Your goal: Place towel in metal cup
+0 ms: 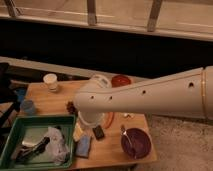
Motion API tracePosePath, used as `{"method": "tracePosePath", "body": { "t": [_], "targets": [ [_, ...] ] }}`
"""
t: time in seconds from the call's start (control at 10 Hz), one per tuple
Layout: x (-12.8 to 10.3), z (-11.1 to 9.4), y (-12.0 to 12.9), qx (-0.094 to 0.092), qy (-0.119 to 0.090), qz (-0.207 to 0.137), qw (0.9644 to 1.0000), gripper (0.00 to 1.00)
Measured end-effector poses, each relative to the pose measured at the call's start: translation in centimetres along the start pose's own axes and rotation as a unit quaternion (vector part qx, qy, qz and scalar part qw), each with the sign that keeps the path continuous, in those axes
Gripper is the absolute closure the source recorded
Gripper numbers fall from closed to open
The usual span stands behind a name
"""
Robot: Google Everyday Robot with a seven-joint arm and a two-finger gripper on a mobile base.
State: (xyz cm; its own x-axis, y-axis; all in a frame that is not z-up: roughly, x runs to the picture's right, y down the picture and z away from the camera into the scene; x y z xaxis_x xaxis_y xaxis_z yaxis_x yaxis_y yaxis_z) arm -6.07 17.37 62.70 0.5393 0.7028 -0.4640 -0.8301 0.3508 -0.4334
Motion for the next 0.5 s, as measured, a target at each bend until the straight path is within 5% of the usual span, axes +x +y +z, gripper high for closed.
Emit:
{"method": "tracePosePath", "body": {
  "t": [0.5],
  "targets": [
    [-1.7,1.4,1.4,0.003,0.01,-0.026,0.9996,0.2]
  ]
}}
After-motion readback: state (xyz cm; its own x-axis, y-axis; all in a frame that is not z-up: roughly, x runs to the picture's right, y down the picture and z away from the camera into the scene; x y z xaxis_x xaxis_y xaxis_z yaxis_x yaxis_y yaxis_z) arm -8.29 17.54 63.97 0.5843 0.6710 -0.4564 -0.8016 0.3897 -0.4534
